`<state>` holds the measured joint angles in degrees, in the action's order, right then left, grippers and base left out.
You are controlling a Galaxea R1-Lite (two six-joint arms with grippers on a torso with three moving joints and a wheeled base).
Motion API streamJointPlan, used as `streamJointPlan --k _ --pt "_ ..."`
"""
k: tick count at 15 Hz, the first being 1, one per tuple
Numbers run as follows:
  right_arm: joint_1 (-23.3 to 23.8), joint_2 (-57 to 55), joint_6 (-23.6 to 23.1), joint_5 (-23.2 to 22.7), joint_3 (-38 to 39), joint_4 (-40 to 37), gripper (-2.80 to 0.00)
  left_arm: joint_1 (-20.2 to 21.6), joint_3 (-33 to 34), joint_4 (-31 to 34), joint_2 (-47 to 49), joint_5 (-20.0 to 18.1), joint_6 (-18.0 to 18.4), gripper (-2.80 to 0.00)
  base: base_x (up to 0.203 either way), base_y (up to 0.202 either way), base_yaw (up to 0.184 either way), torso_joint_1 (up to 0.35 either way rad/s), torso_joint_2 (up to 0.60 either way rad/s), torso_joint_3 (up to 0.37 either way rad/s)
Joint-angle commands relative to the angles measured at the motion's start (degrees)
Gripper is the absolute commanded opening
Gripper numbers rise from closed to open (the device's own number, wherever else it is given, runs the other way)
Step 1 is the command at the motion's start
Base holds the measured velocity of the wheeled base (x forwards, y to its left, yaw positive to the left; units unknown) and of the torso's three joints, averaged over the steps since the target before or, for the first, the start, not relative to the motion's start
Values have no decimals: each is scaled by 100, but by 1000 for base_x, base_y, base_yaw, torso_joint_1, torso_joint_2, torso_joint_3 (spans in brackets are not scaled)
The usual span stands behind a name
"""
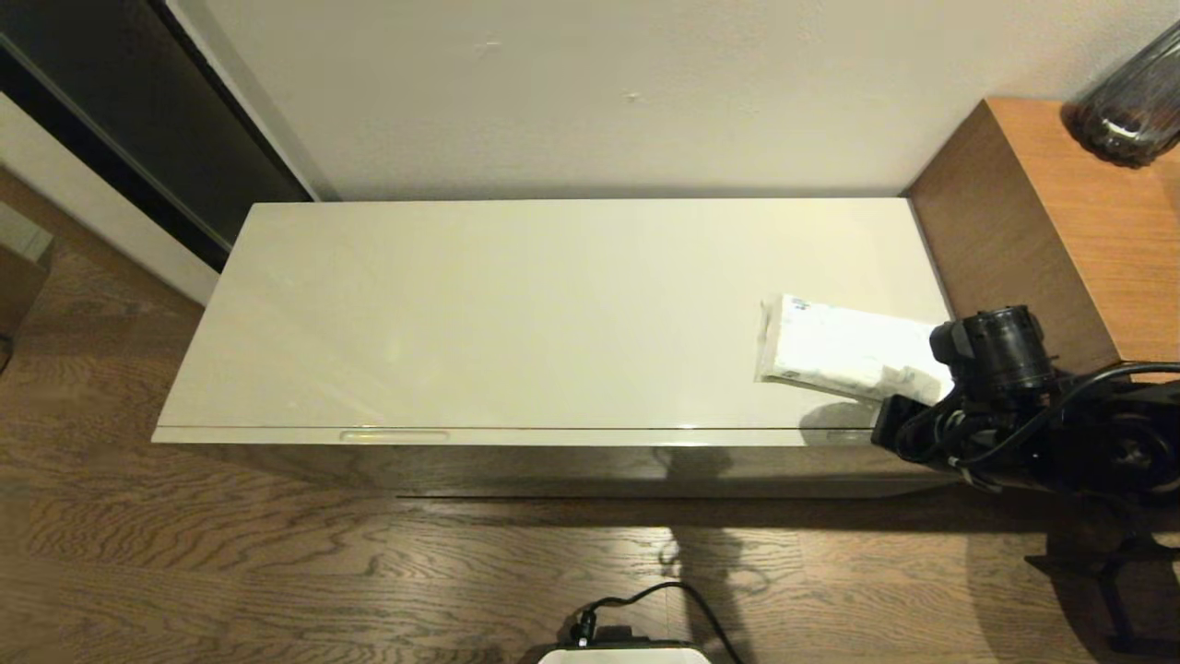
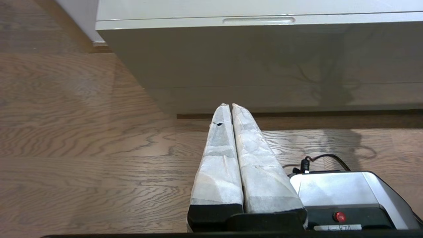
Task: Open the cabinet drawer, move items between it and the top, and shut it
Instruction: Open the drawer
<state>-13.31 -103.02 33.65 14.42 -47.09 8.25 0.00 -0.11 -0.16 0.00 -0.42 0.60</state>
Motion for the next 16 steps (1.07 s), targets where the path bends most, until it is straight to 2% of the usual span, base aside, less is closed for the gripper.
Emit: streamJointPlan --k 1,6,8,14,16 --pt "-9 20 118 -147 242 -81 -280 0 2 -2 9 -2 1 -280 0 0 0 0 0 0" --pt "-48 851 290 -541 1135 -216 -280 0 -7 -2 9 -2 1 -280 0 0 0 0 0 0" --pt "-62 1394 286 -694 1356 -516 -280 0 -6 -2 9 -2 1 -280 0 0 0 0 0 0" --pt "-113 3534 210 -1193 1276 -2821 -280 0 -5 -2 9 -2 1 -280 0 0 0 0 0 0" --pt "-128 3631 195 -1195 1238 -3049 -280 0 -7 -2 9 -2 1 -280 0 0 0 0 0 0"
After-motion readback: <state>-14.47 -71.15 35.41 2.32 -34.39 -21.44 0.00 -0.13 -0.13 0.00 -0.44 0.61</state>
